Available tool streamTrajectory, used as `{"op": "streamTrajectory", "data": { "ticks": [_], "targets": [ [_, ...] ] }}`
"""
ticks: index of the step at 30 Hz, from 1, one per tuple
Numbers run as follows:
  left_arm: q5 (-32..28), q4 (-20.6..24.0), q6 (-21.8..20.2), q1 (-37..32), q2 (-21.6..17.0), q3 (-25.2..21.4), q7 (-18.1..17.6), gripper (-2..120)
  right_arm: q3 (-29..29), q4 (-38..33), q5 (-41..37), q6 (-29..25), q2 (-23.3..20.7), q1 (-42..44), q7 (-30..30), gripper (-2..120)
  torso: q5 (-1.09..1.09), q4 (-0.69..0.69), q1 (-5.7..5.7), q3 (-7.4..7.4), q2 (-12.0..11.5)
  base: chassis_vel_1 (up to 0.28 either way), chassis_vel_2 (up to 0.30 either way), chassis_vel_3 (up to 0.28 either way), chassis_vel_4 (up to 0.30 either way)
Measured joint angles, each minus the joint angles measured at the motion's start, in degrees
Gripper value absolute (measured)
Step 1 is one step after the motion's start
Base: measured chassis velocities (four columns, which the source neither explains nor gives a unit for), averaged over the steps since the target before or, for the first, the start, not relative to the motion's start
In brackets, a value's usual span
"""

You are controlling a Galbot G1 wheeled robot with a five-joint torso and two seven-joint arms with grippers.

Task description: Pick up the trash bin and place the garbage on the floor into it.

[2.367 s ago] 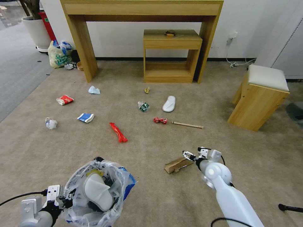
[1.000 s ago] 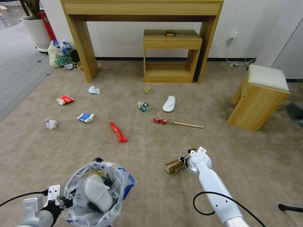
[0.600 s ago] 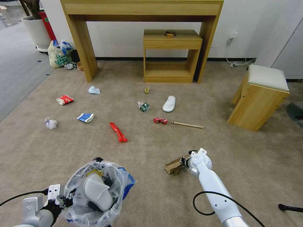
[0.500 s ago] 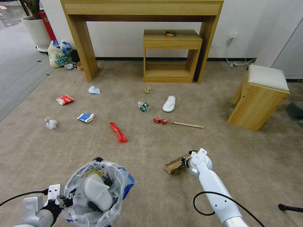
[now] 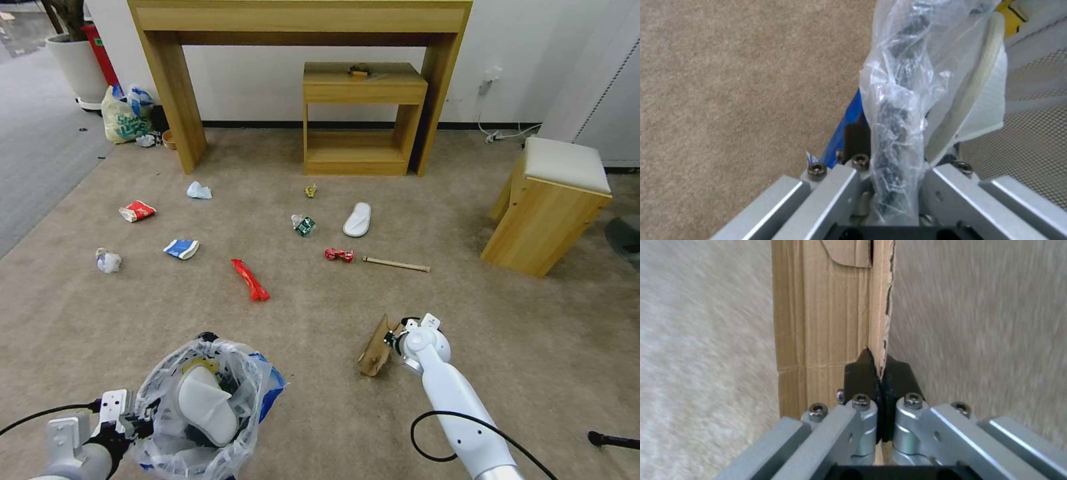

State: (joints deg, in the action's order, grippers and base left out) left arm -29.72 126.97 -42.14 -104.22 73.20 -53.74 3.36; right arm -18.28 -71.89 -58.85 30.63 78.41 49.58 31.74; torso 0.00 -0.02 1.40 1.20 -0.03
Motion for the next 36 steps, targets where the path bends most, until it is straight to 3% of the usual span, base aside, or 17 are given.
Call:
{"op": "streamTrajectory", "data": {
  "ticks": [5, 13, 19, 21, 25, 27, 29, 31, 33, 36],
  "targets": [
    [-0.09, 0.02, 0.0, 0.26, -0.02, 0.06, -0.05, 0, 0.51, -4.78, 3.97, -1.82, -1.76, 1.38, -3.72, 0, 0.01, 0.0, 0.0, 0.0, 0.0, 0.0, 0.0, 0.0, 0.0],
    [-0.53, -0.19, 0.0, 1.16, -1.38, 0.46, -0.6, 0, 1.96, -24.0, 5.86, -2.42, -8.8, 2.63, -11.75, 0, 0.01, 0.01, 0.0, 0.0, 0.0, 0.0, 0.0, 0.0, 0.0],
    [-1.09, -0.67, 0.0, 2.3, -2.6, 1.03, -1.21, 0, 5.4, -31.23, 5.91, -3.47, -13.81, 0.65, -18.28, 0, 0.01, -0.01, 0.0, 0.0, 0.0, 0.0, 0.0, 0.0, 0.0],
    [-1.52, -1.11, 0.0, 3.3, -3.58, 1.52, -1.71, 0, 9.07, -33.64, 6.43, -5.43, -16.84, -2.36, -23.54, 0, 0.0, 0.0, 0.0, 0.0, 0.0, 0.0, 0.0, 0.0, 0.0],
    [-1.96, -1.93, 0.0, 4.82, -5.01, 2.51, -2.27, 0, 15.24, -35.08, 7.16, -7.84, -18.86, -8.56, -30.2, 0, 0.01, 0.01, 0.0, 0.0, 0.0, 0.0, 0.0, 0.0, 0.0],
    [-1.97, -2.02, 0.0, 4.98, -5.15, 2.65, -2.34, 0, 15.96, -35.2, 7.16, -8.07, -18.93, -9.24, -30.77, 0, 0.02, 0.02, 0.0, 0.0, 0.0, 0.0, 0.0, 0.0, 0.0],
    [-2.13, -2.66, 0.0, 6.16, -5.89, 3.7, -2.84, 0, 21.52, -35.56, 6.55, -9.49, -18.63, -13.65, -33.86, 0, 0.0, 0.0, 0.0, 0.01, 0.0, 0.0, 0.0, 0.0, 0.0],
    [-2.17, -2.75, 0.0, 6.32, -5.98, 3.85, -2.89, 0, 22.57, -35.64, 6.38, -9.69, -18.39, -14.46, -34.34, 0, 0.01, 0.01, 0.0, 0.0, 0.0, 0.0, 0.0, 0.0, 0.0],
    [-3.0, -3.1, 0.0, 7.2, -6.72, 4.92, -3.55, 0, 28.84, -35.82, 5.85, -10.75, -16.43, -18.14, -35.83, 0, 0.02, 0.01, 0.0, 0.01, 0.0, 0.0, 0.0, 0.0, 0.0],
    [-4.03, -3.06, 0.0, 7.54, -7.39, 5.47, -4.18, 0, 32.93, -36.04, 5.84, -11.03, -14.57, -20.14, -36.66, 0, 0.03, 0.02, 0.0, 0.0, 0.0, 0.0, 0.0, 0.0, 0.0]
  ]
}}
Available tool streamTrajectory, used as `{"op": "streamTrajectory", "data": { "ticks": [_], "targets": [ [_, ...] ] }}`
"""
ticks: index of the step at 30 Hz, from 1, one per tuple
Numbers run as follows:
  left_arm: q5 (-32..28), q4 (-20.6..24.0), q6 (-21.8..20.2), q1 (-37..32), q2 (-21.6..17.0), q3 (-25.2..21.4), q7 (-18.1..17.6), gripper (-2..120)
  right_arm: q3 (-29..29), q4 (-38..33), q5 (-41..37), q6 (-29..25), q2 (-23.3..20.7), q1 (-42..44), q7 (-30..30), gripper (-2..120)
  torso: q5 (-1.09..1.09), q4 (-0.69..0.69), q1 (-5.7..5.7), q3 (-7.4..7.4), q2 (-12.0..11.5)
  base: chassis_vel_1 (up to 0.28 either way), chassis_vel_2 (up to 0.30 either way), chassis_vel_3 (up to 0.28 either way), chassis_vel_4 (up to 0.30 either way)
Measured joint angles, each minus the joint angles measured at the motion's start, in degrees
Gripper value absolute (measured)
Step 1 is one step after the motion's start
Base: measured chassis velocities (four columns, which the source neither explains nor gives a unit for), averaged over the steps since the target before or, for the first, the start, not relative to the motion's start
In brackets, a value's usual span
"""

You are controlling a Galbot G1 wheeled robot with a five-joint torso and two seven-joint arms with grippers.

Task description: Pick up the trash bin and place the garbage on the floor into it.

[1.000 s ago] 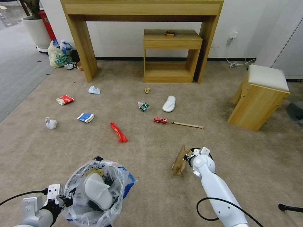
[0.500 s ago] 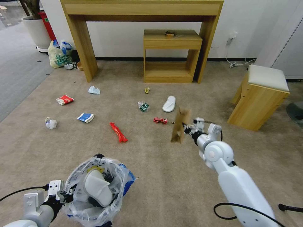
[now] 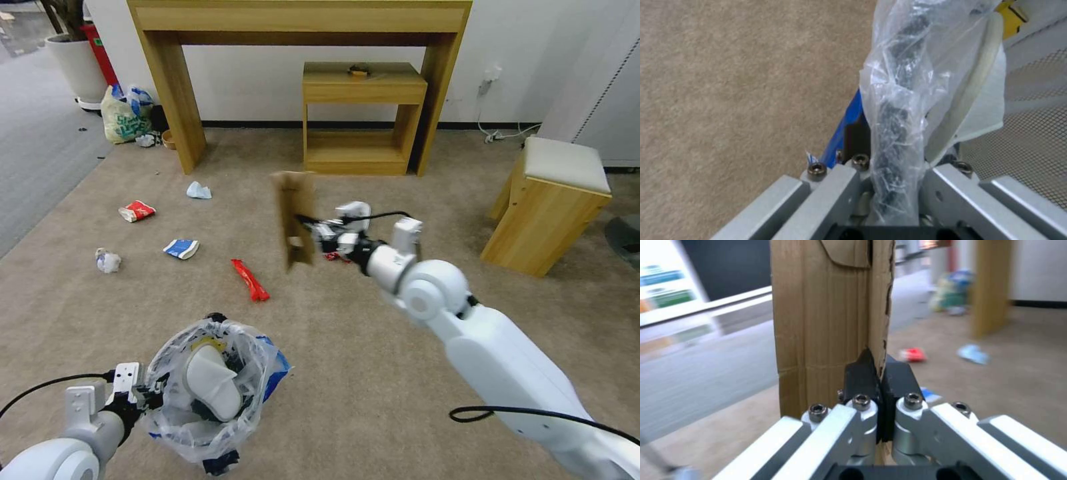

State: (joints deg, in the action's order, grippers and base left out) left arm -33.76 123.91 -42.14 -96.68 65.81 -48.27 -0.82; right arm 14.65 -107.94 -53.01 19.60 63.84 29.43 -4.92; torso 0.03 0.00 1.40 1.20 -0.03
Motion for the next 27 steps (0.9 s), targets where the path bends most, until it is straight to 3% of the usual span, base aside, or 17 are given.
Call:
{"op": "streamTrajectory", "data": {
  "ticks": [13, 27],
  "targets": [
    [-6.02, 2.86, 0.01, -1.8, -3.71, -1.63, -2.02, 0, 15.86, -0.54, 8.37, -0.63, 2.24, 0.23, -0.79, 0, -0.02, -0.02, 0.0, -0.01, 0.0, 0.0, 0.0, 0.0, 0.0],
    [-9.19, 4.46, 0.01, -3.63, -4.48, -3.86, -2.54, 0, 20.19, 0.35, 15.27, -0.7, 1.21, 2.81, -0.41, 0, -0.02, -0.02, 0.0, -0.01, 0.0, 0.0, 0.0, 0.0, 0.0]
  ]
}}
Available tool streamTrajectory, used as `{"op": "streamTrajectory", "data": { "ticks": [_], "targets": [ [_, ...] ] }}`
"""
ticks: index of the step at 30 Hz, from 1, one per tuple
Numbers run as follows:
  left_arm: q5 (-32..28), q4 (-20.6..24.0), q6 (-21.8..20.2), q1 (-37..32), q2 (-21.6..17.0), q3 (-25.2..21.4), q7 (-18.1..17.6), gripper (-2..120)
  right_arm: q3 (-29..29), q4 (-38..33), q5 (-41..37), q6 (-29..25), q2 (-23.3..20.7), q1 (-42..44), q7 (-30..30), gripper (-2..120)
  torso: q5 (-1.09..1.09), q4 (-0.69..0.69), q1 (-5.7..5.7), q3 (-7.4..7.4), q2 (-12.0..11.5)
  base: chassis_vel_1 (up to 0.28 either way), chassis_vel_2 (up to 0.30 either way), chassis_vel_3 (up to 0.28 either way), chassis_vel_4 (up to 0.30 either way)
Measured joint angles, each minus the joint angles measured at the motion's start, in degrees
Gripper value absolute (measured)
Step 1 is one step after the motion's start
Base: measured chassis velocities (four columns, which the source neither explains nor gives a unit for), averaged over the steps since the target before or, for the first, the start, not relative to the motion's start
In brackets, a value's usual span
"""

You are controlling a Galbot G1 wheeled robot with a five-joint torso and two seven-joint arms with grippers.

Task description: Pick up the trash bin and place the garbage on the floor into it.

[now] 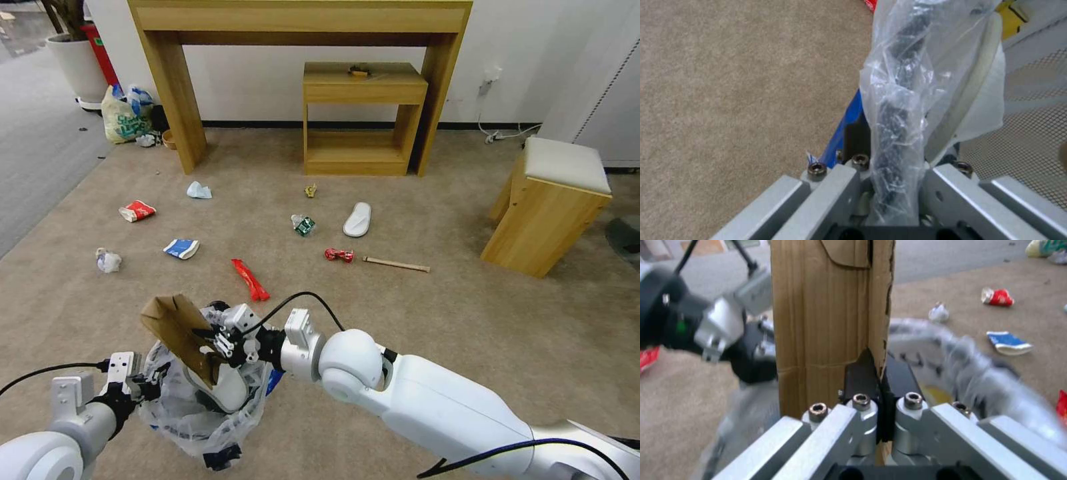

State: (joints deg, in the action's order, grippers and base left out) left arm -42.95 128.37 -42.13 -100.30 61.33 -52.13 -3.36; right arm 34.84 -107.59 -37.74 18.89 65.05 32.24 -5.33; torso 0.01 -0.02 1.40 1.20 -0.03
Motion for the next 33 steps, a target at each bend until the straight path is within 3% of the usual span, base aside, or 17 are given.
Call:
{"op": "streamTrajectory", "data": {
  "ticks": [7, 14, 17, 18, 21, 25, 33],
  "targets": [
    [-0.21, -0.3, 0.0, -0.26, 0.09, -0.37, 0.0, 0, 0.5, 0.24, 1.7, 0.26, -0.64, 0.97, 0.92, 6, 0.0, 0.0, 0.0, 0.0, 0.0, 0.0, 0.0, 0.0, 0.0],
    [-0.17, -0.52, 0.0, -0.18, 0.18, -0.39, 0.05, 0, 0.54, 0.74, 2.78, 0.47, -0.36, 1.8, 2.62, 36, 0.0, 0.01, 0.0, 0.0, 0.0, 0.0, 0.0, 0.0, 0.0],
    [-0.15, -0.54, 0.0, -0.13, 0.18, -0.36, 0.05, 0, 0.53, 0.74, 2.65, 0.47, -0.33, 1.87, 2.78, 42, 0.0, 0.0, 0.0, 0.0, 0.0, 0.0, 0.0, 0.0, 0.0],
    [-0.1, -0.54, 0.0, -0.16, 0.28, -0.3, 0.06, 0, 0.36, 0.43, 1.94, 0.48, -0.3, 1.93, 3.57, 51, 0.0, 0.0, 0.0, 0.0, 0.0, 0.0, 0.0, 0.0, 0.0],
    [0.04, -0.54, 0.0, -0.25, 0.4, -0.29, 0.09, 0, -0.35, -0.04, 1.02, 0.48, -0.16, 1.98, 4.29, 57, 0.0, 0.0, 0.0, 0.0, 0.0, 0.0, 0.0, 0.0, 0.0],
    [1.31, -1.07, 0.0, -0.39, 1.19, -0.23, 0.63, 0, -4.81, -1.73, -1.74, 0.59, 0.48, 2.7, 6.71, 77, 0.0, 0.01, 0.0, 0.0, 0.0, 0.0, 0.0, 0.0, 0.0],
    [3.75, -1.83, 0.0, -0.7, 2.79, -0.29, 2.1, 0, -14.75, -3.29, -2.81, 2.45, -1.08, 6.35, 8.29, 99, 0.0, 0.01, 0.0, 0.0, 0.0, 0.0, 0.0, 0.0, 0.0]
  ]
}}
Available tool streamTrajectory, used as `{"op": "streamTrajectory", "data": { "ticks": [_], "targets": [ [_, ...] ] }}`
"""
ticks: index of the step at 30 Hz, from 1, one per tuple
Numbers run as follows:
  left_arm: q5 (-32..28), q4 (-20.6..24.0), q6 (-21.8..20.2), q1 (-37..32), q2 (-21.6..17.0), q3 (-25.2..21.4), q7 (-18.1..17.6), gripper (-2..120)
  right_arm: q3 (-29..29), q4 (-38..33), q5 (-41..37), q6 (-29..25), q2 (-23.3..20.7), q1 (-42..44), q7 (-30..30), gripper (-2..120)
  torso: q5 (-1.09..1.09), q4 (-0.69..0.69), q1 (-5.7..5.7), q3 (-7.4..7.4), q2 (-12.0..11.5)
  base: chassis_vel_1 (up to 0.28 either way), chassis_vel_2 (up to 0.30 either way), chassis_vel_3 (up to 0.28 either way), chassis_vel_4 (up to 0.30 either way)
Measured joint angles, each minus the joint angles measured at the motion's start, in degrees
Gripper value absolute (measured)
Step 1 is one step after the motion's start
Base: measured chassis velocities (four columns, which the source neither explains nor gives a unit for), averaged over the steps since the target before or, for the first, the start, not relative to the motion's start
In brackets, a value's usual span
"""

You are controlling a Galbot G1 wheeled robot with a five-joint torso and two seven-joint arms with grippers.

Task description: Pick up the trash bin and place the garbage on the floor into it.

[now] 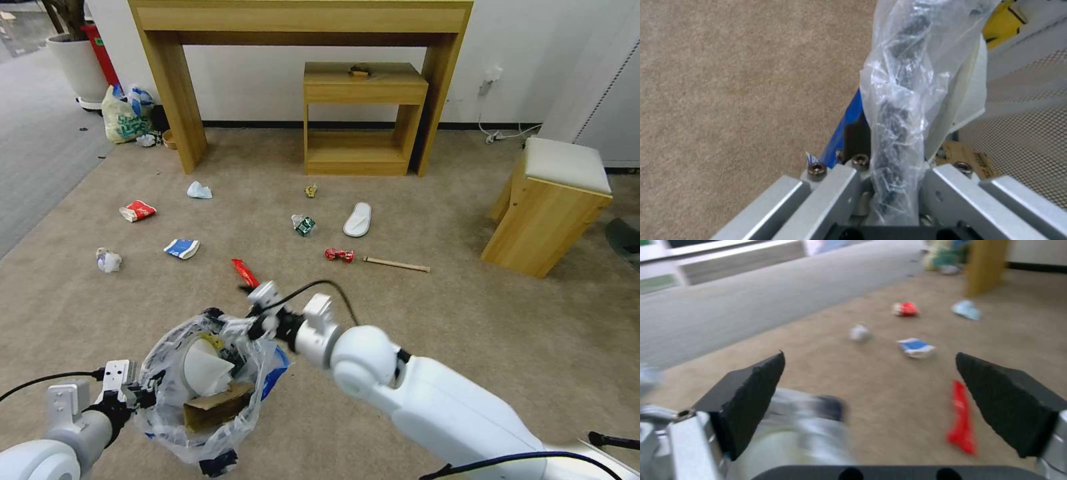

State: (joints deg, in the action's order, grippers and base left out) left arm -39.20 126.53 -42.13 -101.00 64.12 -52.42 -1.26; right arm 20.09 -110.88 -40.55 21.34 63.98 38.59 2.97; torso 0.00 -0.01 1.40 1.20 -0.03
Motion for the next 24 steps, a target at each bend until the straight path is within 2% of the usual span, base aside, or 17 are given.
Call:
{"op": "streamTrajectory", "data": {
  "ticks": [1, 2, 5, 9, 11, 15, 24],
  "targets": [
    [0.62, 0.03, 0.0, -0.15, 0.74, -0.19, 0.5, 0, -8.32, -0.32, 0.95, 0.77, -1.5, 5.48, 0.32, 100, -0.01, 0.0, 0.0, 0.01, 0.0, 0.0, 0.0, 0.0, 0.0],
    [0.62, 0.03, 0.0, -0.15, 0.74, -0.19, 0.5, 0, -8.32, -0.32, 0.95, 0.77, -1.5, 5.48, 0.32, 100, -0.01, 0.0, 0.0, 0.01, 0.0, 0.0, 0.0, 0.0, 0.0],
    [0.95, 0.23, 0.0, -0.28, 1.31, -0.6, 0.96, 0, -16.7, -0.33, 3.75, 0.93, -2.27, 12.52, 0.32, 100, -0.01, -0.01, 0.0, 0.0, 0.0, 0.0, 0.0, 0.0, 0.0],
    [1.38, 0.42, 0.0, -0.41, 1.78, -0.9, 1.37, 0, -21.14, -0.25, 5.96, 0.71, -2.66, 16.34, -0.15, 100, -0.02, -0.02, 0.0, 0.0, 0.0, 0.0, 0.0, 0.0, 0.0],
    [1.95, 0.7, 0.0, -0.78, 2.49, -1.2, 1.91, 0, -26.31, -0.17, 7.78, 0.06, -2.63, 20.09, -0.87, 100, -0.01, -0.02, 0.0, 0.0, 0.0, 0.0, 0.0, 0.0, 0.0],
    [2.87, 0.91, 0.0, -1.25, 2.96, -1.38, 2.55, 0, -30.92, -0.13, 9.21, -0.65, -1.74, 23.11, -1.61, 100, 0.0, 0.0, 0.0, 0.0, 0.0, 0.0, 0.0, 0.0, 0.0],
    [3.22, 1.41, 0.0, -1.86, 3.09, -1.62, 2.9, 0, -33.04, -0.16, 9.51, -1.47, -0.83, 25.42, -1.52, 100, 0.0, 0.0, 0.0, 0.0, 0.0, 0.0, 0.0, 0.0, 0.0]
  ]
}}
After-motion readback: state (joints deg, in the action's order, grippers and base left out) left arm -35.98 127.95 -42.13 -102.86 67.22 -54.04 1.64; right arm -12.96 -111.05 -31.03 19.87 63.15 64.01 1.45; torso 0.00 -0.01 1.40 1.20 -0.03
